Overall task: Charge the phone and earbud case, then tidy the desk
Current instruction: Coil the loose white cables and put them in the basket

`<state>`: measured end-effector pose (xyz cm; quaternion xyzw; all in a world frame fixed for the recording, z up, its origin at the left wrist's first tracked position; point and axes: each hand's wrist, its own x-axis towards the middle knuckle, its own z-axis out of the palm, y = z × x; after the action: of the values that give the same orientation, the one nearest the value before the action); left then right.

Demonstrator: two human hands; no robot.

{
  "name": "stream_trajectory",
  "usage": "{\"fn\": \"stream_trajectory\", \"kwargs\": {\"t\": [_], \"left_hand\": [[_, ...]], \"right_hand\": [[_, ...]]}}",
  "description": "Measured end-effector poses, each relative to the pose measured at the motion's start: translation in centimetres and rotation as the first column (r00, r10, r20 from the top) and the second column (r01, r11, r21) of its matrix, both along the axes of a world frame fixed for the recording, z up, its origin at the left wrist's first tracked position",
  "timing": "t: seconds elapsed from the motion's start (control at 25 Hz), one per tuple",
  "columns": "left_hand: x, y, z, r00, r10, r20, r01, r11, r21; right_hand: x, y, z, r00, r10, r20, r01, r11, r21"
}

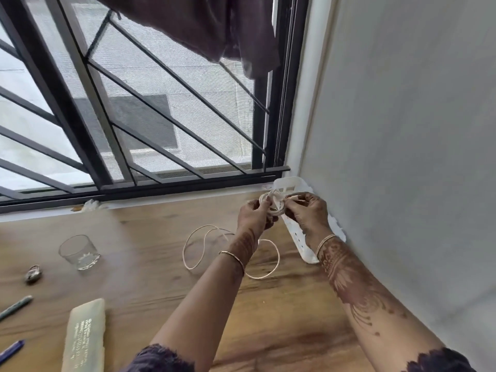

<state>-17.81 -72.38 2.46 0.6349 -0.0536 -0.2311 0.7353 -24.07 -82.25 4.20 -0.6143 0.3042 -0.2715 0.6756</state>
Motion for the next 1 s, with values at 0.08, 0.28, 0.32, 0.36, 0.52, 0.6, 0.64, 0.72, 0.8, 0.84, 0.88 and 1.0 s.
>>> {"fn": "stream_trajectory", "kwargs": {"t": [0.08, 0.28, 0.32, 0.36, 0.52, 0.6, 0.64, 0.72, 0.8, 0.84, 0.88, 1.0], "left_hand": [[-0.3, -1.6, -0.2, 0.999, -0.047, -0.025, 0.047, 0.999, 0.020], [-0.4, -4.2, -0.9, 0.990, -0.043, -0.138, 0.053, 0.996, 0.069], [-0.4, -4.6, -1.2, 0.988, -0.048, -0.145, 0.061, 0.994, 0.087], [-0.4, -4.9, -1.5, 0.987, -0.052, -0.150, 0.068, 0.992, 0.103], [0.2, -5.5, -2.7, 0.988, -0.062, -0.142, 0.084, 0.985, 0.152], [0.5, -5.5, -3.2, 0.989, -0.071, -0.131, 0.093, 0.981, 0.171], [0.6, -5.5, -3.4, 0.989, -0.074, -0.131, 0.097, 0.980, 0.176], [0.8, -5.5, -3.7, 0.988, -0.073, -0.133, 0.097, 0.979, 0.181], [0.9, -5.5, -3.9, 0.988, -0.067, -0.138, 0.091, 0.980, 0.178], [0.9, -5.5, -4.0, 0.988, -0.061, -0.142, 0.086, 0.981, 0.175], [0.9, -5.5, -4.0, 0.988, -0.056, -0.145, 0.081, 0.981, 0.173], [0.9, -5.3, -3.8, 0.989, -0.054, -0.136, 0.078, 0.980, 0.181]], "right_hand": [[-0.7, -2.5, 0.1, 0.989, -0.088, -0.120, 0.062, 0.977, -0.205], [-1.5, -6.3, -0.3, 0.895, -0.277, -0.349, 0.023, 0.811, -0.584], [-1.3, -6.5, -0.4, 0.886, -0.278, -0.371, -0.020, 0.777, -0.630], [-1.0, -6.7, -0.7, 0.877, -0.278, -0.392, -0.063, 0.742, -0.668], [0.3, -7.2, -2.2, 0.817, -0.265, -0.511, -0.218, 0.678, -0.701], [0.7, -7.4, -3.0, 0.789, -0.241, -0.565, -0.265, 0.696, -0.667], [0.8, -7.4, -3.2, 0.778, -0.237, -0.582, -0.280, 0.699, -0.658], [1.0, -7.2, -3.5, 0.769, -0.241, -0.593, -0.302, 0.681, -0.668], [1.3, -7.1, -3.6, 0.770, -0.253, -0.586, -0.310, 0.654, -0.690], [1.4, -7.0, -3.7, 0.767, -0.254, -0.589, -0.319, 0.644, -0.695], [1.4, -7.0, -3.8, 0.763, -0.252, -0.595, -0.331, 0.639, -0.694], [1.1, -7.0, -3.8, 0.745, -0.230, -0.626, -0.376, 0.631, -0.679]]}}
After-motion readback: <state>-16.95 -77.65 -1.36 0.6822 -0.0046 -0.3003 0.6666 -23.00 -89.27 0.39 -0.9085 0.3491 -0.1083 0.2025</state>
